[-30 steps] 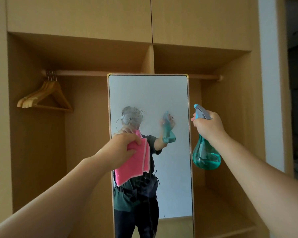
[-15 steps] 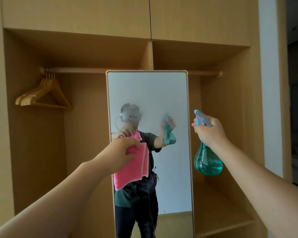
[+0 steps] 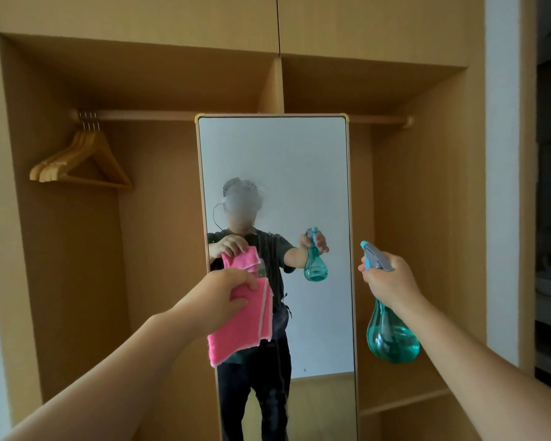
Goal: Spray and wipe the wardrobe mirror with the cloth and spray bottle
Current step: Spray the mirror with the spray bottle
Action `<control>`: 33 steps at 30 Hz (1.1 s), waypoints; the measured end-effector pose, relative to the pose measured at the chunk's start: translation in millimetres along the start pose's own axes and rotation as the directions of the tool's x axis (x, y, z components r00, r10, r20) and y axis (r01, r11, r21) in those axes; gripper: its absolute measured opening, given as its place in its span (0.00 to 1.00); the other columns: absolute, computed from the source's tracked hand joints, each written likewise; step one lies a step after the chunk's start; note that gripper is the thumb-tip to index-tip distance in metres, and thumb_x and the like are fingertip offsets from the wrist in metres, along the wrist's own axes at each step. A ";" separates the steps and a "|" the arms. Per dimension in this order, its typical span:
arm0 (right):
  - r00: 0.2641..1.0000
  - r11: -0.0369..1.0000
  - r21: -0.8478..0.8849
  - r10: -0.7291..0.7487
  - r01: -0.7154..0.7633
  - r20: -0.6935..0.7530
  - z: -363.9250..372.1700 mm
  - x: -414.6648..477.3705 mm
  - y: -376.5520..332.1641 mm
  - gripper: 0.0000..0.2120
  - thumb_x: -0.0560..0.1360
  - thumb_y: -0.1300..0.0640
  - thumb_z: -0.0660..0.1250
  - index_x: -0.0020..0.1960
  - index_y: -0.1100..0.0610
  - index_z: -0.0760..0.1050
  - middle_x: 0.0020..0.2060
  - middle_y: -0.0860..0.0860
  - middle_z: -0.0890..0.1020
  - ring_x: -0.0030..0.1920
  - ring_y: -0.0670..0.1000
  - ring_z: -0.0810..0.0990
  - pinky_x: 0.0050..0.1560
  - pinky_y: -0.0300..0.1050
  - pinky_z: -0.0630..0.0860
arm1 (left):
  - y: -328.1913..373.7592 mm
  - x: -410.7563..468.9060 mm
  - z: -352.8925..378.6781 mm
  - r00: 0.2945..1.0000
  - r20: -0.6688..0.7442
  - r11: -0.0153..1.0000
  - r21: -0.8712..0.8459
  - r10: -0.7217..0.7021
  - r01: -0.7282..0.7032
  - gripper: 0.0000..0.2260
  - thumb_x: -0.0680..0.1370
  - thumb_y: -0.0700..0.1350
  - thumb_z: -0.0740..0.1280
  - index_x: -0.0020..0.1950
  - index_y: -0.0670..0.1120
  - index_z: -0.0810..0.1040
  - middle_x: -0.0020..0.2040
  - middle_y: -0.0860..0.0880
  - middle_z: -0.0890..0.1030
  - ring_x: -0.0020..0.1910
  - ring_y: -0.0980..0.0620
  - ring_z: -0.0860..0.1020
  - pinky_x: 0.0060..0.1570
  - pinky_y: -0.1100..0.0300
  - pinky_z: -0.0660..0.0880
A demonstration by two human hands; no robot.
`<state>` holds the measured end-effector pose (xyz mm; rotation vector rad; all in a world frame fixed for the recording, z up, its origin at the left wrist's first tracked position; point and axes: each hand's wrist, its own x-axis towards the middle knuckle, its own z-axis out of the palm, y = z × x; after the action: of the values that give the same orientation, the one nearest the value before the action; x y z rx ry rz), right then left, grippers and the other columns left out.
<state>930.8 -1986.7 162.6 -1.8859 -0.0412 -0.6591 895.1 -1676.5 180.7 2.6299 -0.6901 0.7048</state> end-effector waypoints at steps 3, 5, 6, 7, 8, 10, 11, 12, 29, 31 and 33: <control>1.000 1.000 -0.013 0.025 -0.025 -0.012 0.1 -5.2 7.7 0.03 0.76 0.59 0.65 0.46 0.53 0.76 0.45 0.58 0.79 0.39 0.49 0.75 0.36 0.40 0.70 | -2.7 -3.9 5.2 1.000 0.009 1.000 -0.005 -0.010 0.010 0.13 0.76 0.39 0.67 0.54 0.56 0.79 0.47 0.67 0.74 0.47 0.63 0.74 0.41 0.74 0.67; 0.999 0.999 -0.040 0.036 -0.037 -0.021 0.3 -8.6 11.7 0.03 0.75 0.60 0.64 0.46 0.56 0.77 0.44 0.60 0.80 0.38 0.50 0.75 0.35 0.41 0.70 | -4.5 -6.2 7.4 1.000 0.011 1.000 -0.011 -0.021 0.021 0.13 0.76 0.39 0.67 0.54 0.56 0.79 0.47 0.65 0.74 0.48 0.60 0.75 0.43 0.71 0.68; 0.999 0.998 -0.050 0.039 -0.040 -0.020 0.5 -10.1 13.3 0.03 0.75 0.61 0.64 0.45 0.56 0.76 0.44 0.60 0.80 0.38 0.51 0.75 0.35 0.41 0.70 | -5.5 -7.3 7.9 1.000 0.011 1.000 -0.009 -0.026 0.026 0.13 0.76 0.39 0.66 0.54 0.56 0.79 0.47 0.65 0.74 0.47 0.60 0.75 0.42 0.71 0.68; 0.999 0.998 -0.052 0.039 -0.040 -0.017 0.9 -11.0 14.2 0.02 0.74 0.61 0.64 0.45 0.56 0.76 0.43 0.60 0.80 0.38 0.52 0.75 0.35 0.42 0.71 | -6.4 -8.1 8.1 1.000 0.010 1.000 -0.006 -0.028 0.028 0.13 0.76 0.39 0.66 0.54 0.56 0.78 0.47 0.65 0.74 0.47 0.61 0.74 0.42 0.71 0.68; 0.999 0.998 -0.045 0.039 -0.039 -0.010 1.5 -11.7 14.7 0.02 0.75 0.61 0.65 0.45 0.55 0.76 0.43 0.60 0.80 0.38 0.52 0.75 0.36 0.43 0.73 | -7.3 -8.9 8.0 1.000 0.010 1.000 -0.003 -0.029 0.029 0.13 0.76 0.39 0.66 0.54 0.56 0.78 0.47 0.65 0.74 0.47 0.61 0.74 0.41 0.72 0.67; 0.999 0.999 -0.020 0.032 -0.031 0.020 3.7 -12.9 13.5 0.04 0.76 0.60 0.65 0.49 0.56 0.77 0.44 0.58 0.80 0.41 0.51 0.76 0.40 0.45 0.76 | -9.0 -10.4 7.4 1.000 0.008 1.000 -0.002 -0.030 0.030 0.13 0.76 0.39 0.66 0.54 0.56 0.78 0.47 0.66 0.74 0.46 0.64 0.74 0.40 0.74 0.67; 0.999 1.000 -0.007 0.025 -0.025 0.039 5.4 -13.7 12.3 0.06 0.76 0.60 0.65 0.51 0.54 0.77 0.45 0.57 0.80 0.42 0.51 0.76 0.38 0.43 0.75 | -9.7 -11.0 6.8 1.000 0.007 1.000 0.001 -0.030 0.030 0.13 0.76 0.39 0.66 0.54 0.56 0.78 0.47 0.67 0.73 0.45 0.65 0.74 0.39 0.74 0.67; 0.998 1.000 0.006 0.013 -0.014 0.057 7.4 -14.9 11.0 0.06 0.77 0.59 0.65 0.52 0.51 0.76 0.45 0.55 0.80 0.42 0.50 0.76 0.35 0.41 0.73 | -10.5 -11.6 6.2 1.000 0.006 1.000 0.004 -0.030 0.030 0.13 0.76 0.39 0.66 0.54 0.56 0.78 0.47 0.67 0.73 0.45 0.66 0.73 0.39 0.74 0.67; 0.979 0.998 0.009 -0.056 0.055 0.196 60.5 -31.5 2.3 0.02 0.77 0.60 0.64 0.48 0.56 0.75 0.36 0.55 0.73 0.36 0.51 0.71 0.33 0.43 0.71 | -31.9 -41.0 -10.5 0.994 -0.007 0.994 0.009 -0.109 0.109 0.12 0.77 0.39 0.66 0.53 0.56 0.78 0.47 0.67 0.73 0.46 0.67 0.73 0.37 0.75 0.69; 0.980 0.998 -0.014 -0.057 0.060 0.192 64.1 -32.0 5.0 0.02 0.77 0.59 0.64 0.46 0.55 0.74 0.35 0.53 0.71 0.36 0.50 0.71 0.34 0.42 0.71 | -34.3 -44.3 -11.7 0.993 0.002 0.993 0.001 -0.118 0.118 0.13 0.77 0.38 0.66 0.53 0.57 0.78 0.47 0.67 0.73 0.46 0.67 0.73 0.38 0.74 0.70; 0.981 0.998 0.002 -0.056 0.057 0.186 67.2 -33.1 6.4 0.04 0.77 0.59 0.64 0.51 0.55 0.74 0.37 0.52 0.73 0.38 0.50 0.73 0.34 0.40 0.70 | -36.1 -47.3 -12.2 0.992 0.006 0.992 -0.010 -0.129 0.129 0.13 0.77 0.38 0.66 0.52 0.58 0.77 0.48 0.67 0.74 0.46 0.65 0.74 0.39 0.73 0.71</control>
<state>933.3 -1922.0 124.5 -1.9507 -0.2148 -0.5187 873.7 -1624.1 158.6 2.6396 -0.5180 0.6555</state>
